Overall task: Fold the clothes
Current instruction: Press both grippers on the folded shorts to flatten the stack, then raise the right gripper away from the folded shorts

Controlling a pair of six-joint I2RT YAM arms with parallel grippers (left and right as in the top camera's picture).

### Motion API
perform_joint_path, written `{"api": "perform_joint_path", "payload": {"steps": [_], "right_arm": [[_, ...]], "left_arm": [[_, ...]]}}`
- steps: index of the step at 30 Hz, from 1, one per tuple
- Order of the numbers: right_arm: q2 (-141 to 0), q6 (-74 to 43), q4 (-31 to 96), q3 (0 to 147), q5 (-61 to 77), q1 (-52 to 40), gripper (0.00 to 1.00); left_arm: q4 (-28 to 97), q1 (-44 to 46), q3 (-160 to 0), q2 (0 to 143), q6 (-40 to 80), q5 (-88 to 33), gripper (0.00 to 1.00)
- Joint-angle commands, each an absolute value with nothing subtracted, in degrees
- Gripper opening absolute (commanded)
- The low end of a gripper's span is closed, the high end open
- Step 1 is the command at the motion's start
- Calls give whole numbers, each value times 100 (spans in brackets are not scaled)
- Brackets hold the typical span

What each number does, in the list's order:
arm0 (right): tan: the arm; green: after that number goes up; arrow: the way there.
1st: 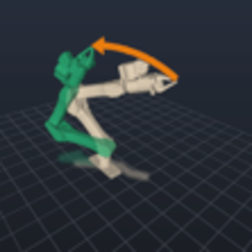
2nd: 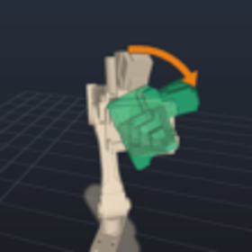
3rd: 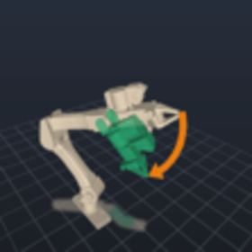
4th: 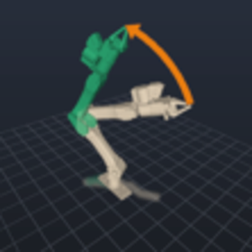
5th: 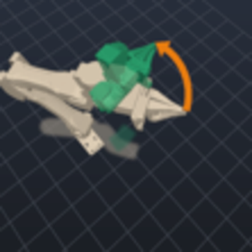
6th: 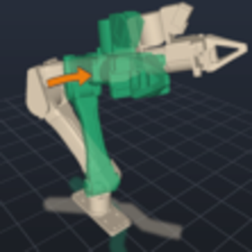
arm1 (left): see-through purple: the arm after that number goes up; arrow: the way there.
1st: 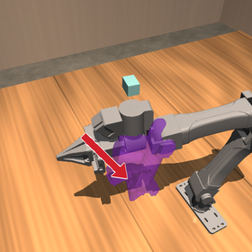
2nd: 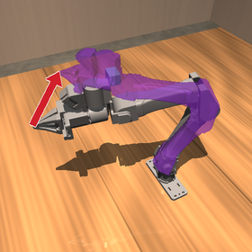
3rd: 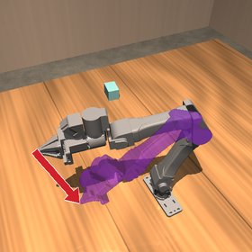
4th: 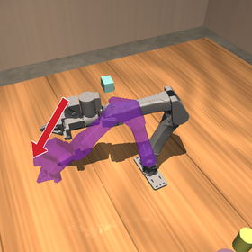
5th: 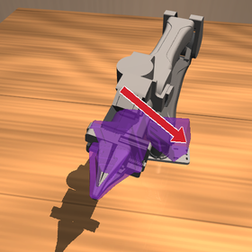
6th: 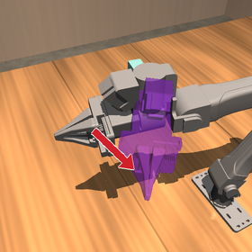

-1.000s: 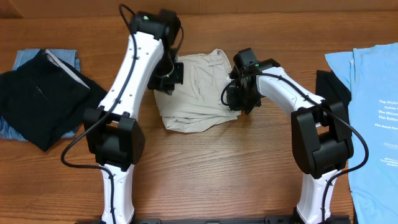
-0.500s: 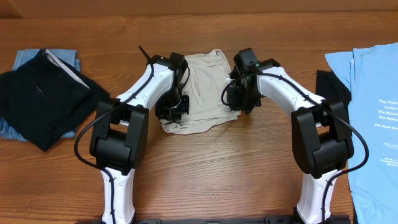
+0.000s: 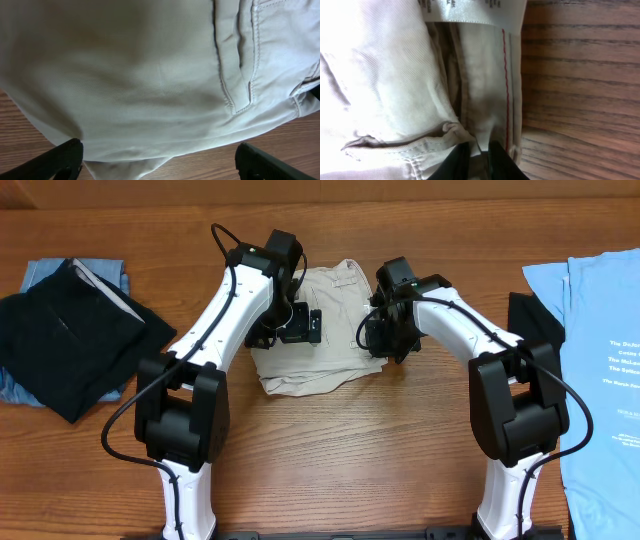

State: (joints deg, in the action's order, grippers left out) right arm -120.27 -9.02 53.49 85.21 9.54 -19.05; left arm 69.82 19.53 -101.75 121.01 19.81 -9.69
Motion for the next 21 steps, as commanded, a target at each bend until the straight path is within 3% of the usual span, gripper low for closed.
{"api": "perform_joint_path", "payload": {"steps": [1, 21], "right_arm": [[-12280, -919, 5408, 8243, 266, -1717, 20], [-12261, -897, 5642, 8486, 578, -1717, 25]], "left_arm": [[6976, 1979, -10287, 11998, 2016, -991, 100], [6976, 1979, -10287, 11998, 2016, -989, 100]]}}
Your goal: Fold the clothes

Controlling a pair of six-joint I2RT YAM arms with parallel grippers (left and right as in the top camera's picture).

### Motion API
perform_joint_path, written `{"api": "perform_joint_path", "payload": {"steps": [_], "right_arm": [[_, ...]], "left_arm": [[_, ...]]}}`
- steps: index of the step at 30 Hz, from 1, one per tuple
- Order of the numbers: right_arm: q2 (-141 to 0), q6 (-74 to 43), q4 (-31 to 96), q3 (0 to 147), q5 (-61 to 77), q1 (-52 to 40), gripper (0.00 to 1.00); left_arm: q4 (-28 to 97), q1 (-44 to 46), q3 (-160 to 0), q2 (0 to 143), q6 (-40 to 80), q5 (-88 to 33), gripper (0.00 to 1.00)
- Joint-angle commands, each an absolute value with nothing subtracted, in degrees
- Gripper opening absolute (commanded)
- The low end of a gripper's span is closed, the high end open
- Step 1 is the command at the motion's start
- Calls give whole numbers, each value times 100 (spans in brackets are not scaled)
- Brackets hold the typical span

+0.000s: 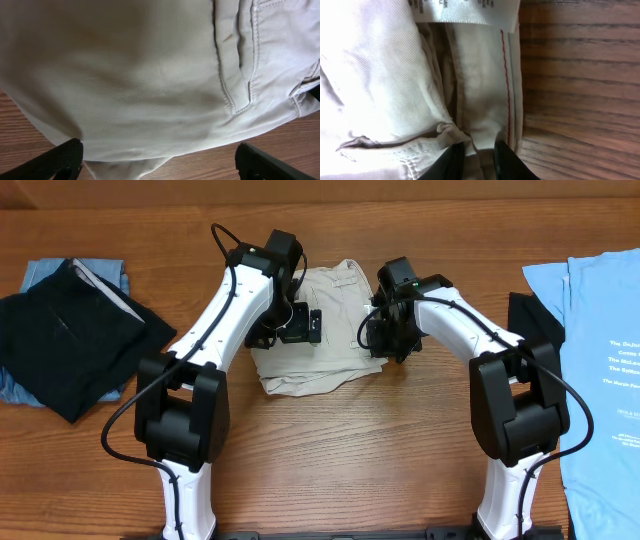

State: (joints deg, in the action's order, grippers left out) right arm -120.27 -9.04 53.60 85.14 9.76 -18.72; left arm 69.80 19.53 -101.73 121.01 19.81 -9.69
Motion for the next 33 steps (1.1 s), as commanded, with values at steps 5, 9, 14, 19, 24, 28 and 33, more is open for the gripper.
{"api": "perform_joint_path", "payload": {"steps": [5, 9, 14, 19, 24, 28, 33], "right_arm": [[-11478, -895, 5999, 9170, 978, -1710, 67], [-11037, -897, 6034, 9198, 1002, -1597, 87], [-11034, -897, 5741, 9201, 998, -825, 96], [-11037, -899, 5756, 9201, 1004, 226, 100], [-11037, -917, 5701, 9198, 1022, 539, 100], [-11037, -1028, 5384, 9198, 1059, 532, 100], [-11037, -1028, 5384, 9198, 1059, 532, 100]], "left_arm": [[6976, 1981, -10287, 11998, 2016, -991, 100], [6978, 1981, -10287, 11998, 2016, -991, 100], [6978, 1981, -10287, 11998, 2016, -991, 100], [6388, 1981, -10287, 11998, 2016, -996, 100], [5951, 2016, -10287, 11998, 2104, -1892, 4], [6119, 2311, -10280, 12029, 2318, -1826, 4], [5415, 3162, -10280, 12036, 2626, -1046, 4]]}}
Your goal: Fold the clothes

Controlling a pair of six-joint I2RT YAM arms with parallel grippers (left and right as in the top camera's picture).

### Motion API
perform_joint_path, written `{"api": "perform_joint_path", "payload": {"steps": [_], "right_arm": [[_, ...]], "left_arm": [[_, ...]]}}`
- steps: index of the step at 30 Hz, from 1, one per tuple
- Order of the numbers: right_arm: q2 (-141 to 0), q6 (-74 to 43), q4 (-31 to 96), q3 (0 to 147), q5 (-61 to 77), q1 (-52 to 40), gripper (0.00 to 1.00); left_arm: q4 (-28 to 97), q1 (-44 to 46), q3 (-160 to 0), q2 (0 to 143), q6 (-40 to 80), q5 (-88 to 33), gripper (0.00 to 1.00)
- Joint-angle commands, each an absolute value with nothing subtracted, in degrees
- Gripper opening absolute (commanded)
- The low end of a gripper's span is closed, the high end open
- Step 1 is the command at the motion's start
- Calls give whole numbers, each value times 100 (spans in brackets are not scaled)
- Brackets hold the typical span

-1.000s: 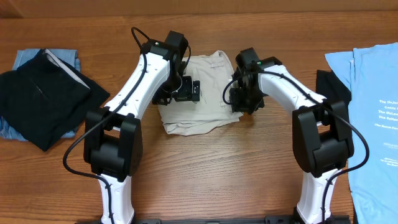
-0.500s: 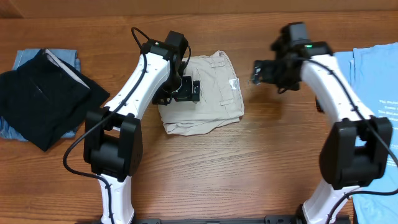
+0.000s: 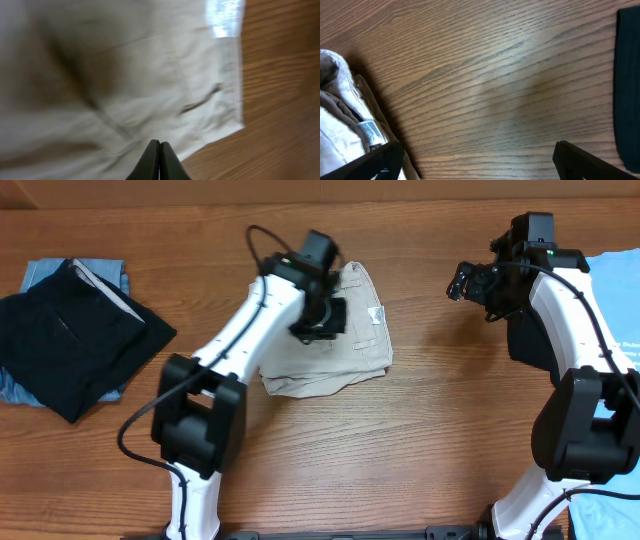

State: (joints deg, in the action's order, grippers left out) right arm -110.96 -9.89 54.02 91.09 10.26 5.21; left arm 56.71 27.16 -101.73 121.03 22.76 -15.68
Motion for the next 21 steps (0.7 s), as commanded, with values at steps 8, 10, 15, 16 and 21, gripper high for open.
{"api": "perform_joint_path", "payload": {"steps": [8, 10, 15, 16, 21], "right_arm": [[-11037, -1028, 5384, 9198, 1059, 534, 100], [-11037, -1028, 5384, 9198, 1059, 532, 100], [-11037, -1026, 5384, 9198, 1059, 534, 100], [-11037, -1028, 5384, 9198, 1059, 532, 100], [-11037, -1028, 5384, 9198, 1059, 532, 100]], "left_arm": [[4807, 3710, -10252, 12608, 3199, 204, 4], [4790, 3712, -10252, 13030, 3240, 191, 4], [5872, 3693, -10328, 13303, 3140, -429, 4], [6281, 3680, -10403, 13290, 2998, -427, 4], [8560, 3538, -10582, 13275, 2401, 255, 8]]}}
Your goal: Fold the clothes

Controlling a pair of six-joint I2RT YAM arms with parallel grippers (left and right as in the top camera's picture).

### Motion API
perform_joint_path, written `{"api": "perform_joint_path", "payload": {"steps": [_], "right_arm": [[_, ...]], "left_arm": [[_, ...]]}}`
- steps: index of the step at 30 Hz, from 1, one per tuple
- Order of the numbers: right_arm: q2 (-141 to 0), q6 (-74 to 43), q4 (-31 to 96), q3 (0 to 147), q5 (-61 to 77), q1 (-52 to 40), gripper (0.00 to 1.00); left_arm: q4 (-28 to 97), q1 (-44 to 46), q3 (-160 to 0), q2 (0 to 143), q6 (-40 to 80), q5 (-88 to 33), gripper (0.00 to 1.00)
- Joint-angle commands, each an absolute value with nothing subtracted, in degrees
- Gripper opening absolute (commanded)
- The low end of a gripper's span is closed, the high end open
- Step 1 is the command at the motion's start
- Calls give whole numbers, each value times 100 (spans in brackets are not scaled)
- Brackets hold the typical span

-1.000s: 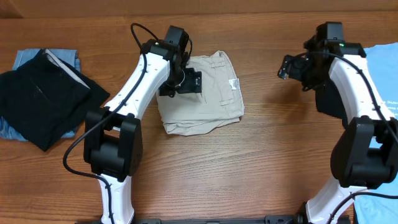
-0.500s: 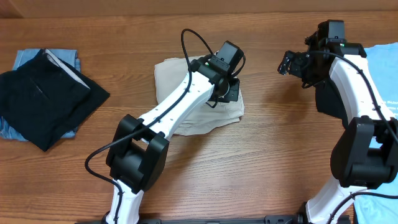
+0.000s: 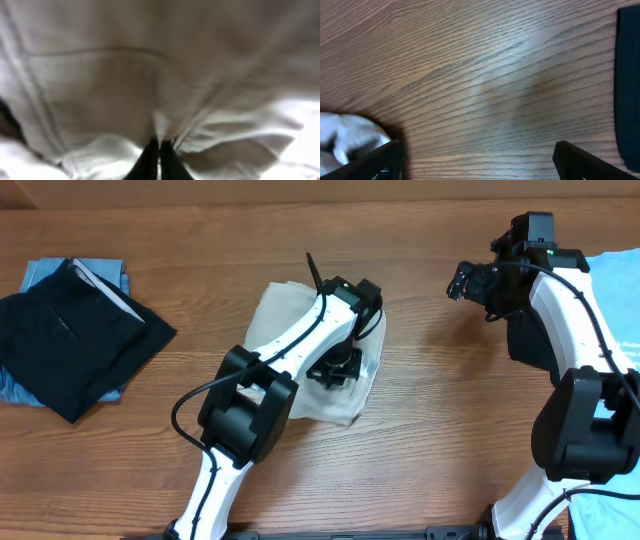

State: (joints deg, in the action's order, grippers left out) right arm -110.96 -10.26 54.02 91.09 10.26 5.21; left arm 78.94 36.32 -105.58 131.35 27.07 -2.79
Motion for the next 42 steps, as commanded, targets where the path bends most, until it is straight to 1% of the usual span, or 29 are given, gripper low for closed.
{"api": "perform_joint_path", "payload": {"steps": [1, 3, 5, 7, 10, 12, 13, 16, 18, 21, 25, 30, 34, 37, 39, 40, 42], "right_arm": [[-11037, -1028, 5384, 9198, 1059, 534, 100], [-11037, -1026, 5384, 9198, 1059, 532, 100], [-11037, -1028, 5384, 9198, 1059, 532, 100], [-11037, -1028, 5384, 9198, 1059, 532, 100], [-11037, -1028, 5384, 9198, 1059, 532, 100], [-11037, -1028, 5384, 9198, 1059, 532, 100], [-11037, -1028, 5384, 9198, 1059, 534, 100], [-11037, -1028, 5384, 9198, 1059, 532, 100], [-11037, -1028, 5384, 9198, 1059, 532, 100], [-11037, -1028, 5384, 9198, 1059, 532, 100], [-11037, -1028, 5384, 9198, 1059, 532, 100], [-11037, -1028, 5384, 9198, 1059, 532, 100], [-11037, -1028, 5384, 9198, 1059, 532, 100], [-11037, -1026, 5384, 9198, 1059, 532, 100], [-11037, -1028, 5384, 9198, 1059, 532, 100], [-11037, -1028, 5384, 9198, 1059, 532, 100], [-11037, -1028, 5384, 9198, 1059, 532, 100]], "left_arm": [[8847, 3518, -10582, 13275, 2676, 766, 6], [9247, 3417, -10582, 13264, 3293, 1531, 4], [9273, 3286, -10591, 13067, 3546, 1586, 4], [9179, 3267, -10591, 12475, 3686, 1761, 4], [9002, 2963, -10589, 11279, 3887, 1485, 4], [9203, 2676, -10569, 11039, 3881, 1173, 4], [9522, 2456, -10466, 11032, 3881, 1177, 4], [9406, 2112, -9948, 11028, 3879, 1046, 4], [9065, 1907, -9382, 10982, 3809, 954, 4], [8213, 1594, -8604, 10958, 3277, 220, 4], [7135, 1125, -7535, 10958, 3183, 189, 4], [5951, 1122, -6781, 10960, 3157, 193, 4], [5168, 1122, -6626, 10960, 3192, 237, 4], [4534, 1122, -6626, 10960, 3188, 692, 4], [3868, 1122, -6626, 10960, 3166, 902, 4], [3444, 1122, -6626, 10960, 3162, 961, 5], [2783, 1122, -6626, 10960, 2980, 958, 10]]}}
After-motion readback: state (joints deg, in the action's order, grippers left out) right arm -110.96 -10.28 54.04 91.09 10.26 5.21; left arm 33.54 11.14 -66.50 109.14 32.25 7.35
